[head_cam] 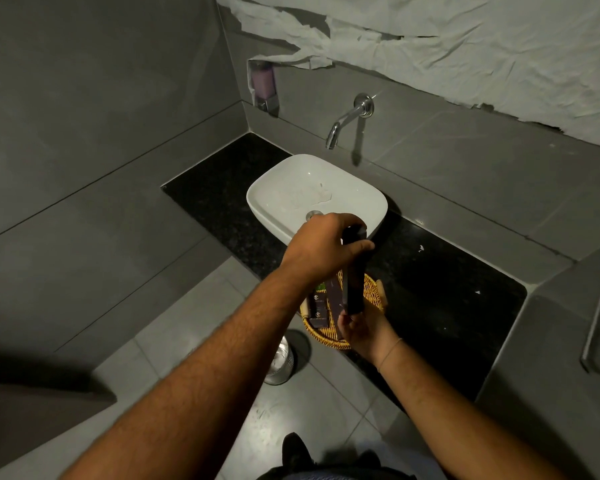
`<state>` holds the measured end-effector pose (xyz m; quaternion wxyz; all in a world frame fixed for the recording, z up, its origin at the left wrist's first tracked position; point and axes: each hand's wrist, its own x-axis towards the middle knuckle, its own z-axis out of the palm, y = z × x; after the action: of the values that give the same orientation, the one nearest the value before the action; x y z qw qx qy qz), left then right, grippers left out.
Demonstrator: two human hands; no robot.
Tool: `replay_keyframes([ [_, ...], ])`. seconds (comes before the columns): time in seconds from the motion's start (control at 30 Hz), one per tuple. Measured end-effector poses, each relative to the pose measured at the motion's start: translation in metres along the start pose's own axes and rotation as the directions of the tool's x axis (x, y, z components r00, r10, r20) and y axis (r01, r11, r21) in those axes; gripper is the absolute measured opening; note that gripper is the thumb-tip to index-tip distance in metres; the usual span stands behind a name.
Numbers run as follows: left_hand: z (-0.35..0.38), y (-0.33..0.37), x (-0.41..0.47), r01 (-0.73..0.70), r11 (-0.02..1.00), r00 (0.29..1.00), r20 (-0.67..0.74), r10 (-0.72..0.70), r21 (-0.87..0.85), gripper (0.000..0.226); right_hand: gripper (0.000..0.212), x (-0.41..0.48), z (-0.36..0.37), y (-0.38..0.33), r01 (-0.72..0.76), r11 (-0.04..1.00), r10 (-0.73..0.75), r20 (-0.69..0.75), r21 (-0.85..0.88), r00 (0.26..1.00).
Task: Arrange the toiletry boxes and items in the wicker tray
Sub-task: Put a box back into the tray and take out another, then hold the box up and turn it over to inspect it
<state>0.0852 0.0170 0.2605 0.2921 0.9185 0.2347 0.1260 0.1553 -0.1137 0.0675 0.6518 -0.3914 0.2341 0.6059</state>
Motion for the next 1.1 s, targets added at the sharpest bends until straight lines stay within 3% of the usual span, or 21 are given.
replay_keyframes([
  [0.13, 0.004, -0.002, 0.000, 0.049, 0.997, 0.990, -0.129, -0.056, -0.056, 0.040, 0.036, -0.002, 0.002, 0.002, 0.201, 0.978, -0.204, 0.065, 0.049, 0.977],
  [0.17, 0.004, -0.003, 0.000, 0.060, 0.995, 0.984, -0.162, -0.073, -0.085, 0.038, 0.032, -0.009, 0.005, 0.004, 0.218, 0.974, -0.223, 0.075, 0.065, 0.972],
  [0.23, 0.004, -0.004, -0.001, 0.092, 0.983, 0.968, -0.220, -0.125, -0.157, 0.037, 0.044, -0.006, 0.001, 0.001, 0.213, 0.967, -0.226, 0.088, 0.137, 0.970],
  [0.3, 0.002, -0.005, 0.000, 0.123, 0.968, 0.944, -0.277, -0.182, -0.217, 0.039, 0.038, -0.008, 0.001, -0.004, 0.232, 0.954, -0.253, 0.093, 0.189, 0.963],
  [0.37, -0.001, -0.006, 0.002, 0.155, 0.944, 0.915, -0.318, -0.248, -0.292, 0.039, 0.048, -0.005, 0.002, -0.010, 0.262, 0.957, -0.277, 0.122, 0.125, 0.953],
  [0.5, -0.008, -0.008, 0.008, 0.186, 0.890, 0.899, -0.293, -0.325, -0.415, 0.038, 0.063, -0.007, 0.004, -0.017, 0.256, 0.964, -0.242, 0.160, -0.074, 0.957],
  [0.57, -0.012, -0.008, 0.010, 0.180, 0.870, 0.902, -0.276, -0.333, -0.459, 0.038, 0.072, -0.009, 0.003, -0.019, 0.278, 0.956, -0.263, 0.148, -0.091, 0.953],
  [0.77, -0.022, -0.005, 0.010, 0.140, 0.882, 0.927, -0.254, -0.276, -0.450, 0.043, 0.069, -0.009, -0.004, -0.024, 0.254, 0.961, -0.235, 0.157, -0.110, 0.959],
  [1.0, -0.030, -0.002, 0.007, 0.087, 0.896, 0.955, -0.220, -0.199, -0.436, 0.042, 0.103, -0.009, -0.001, -0.021, 0.298, 0.936, -0.258, 0.212, -0.187, 0.943],
  [1.1, -0.032, -0.001, 0.005, 0.066, 0.893, 0.959, -0.218, -0.179, -0.444, 0.041, 0.107, -0.010, 0.002, -0.017, 0.303, 0.930, -0.263, 0.202, -0.206, 0.943],
])
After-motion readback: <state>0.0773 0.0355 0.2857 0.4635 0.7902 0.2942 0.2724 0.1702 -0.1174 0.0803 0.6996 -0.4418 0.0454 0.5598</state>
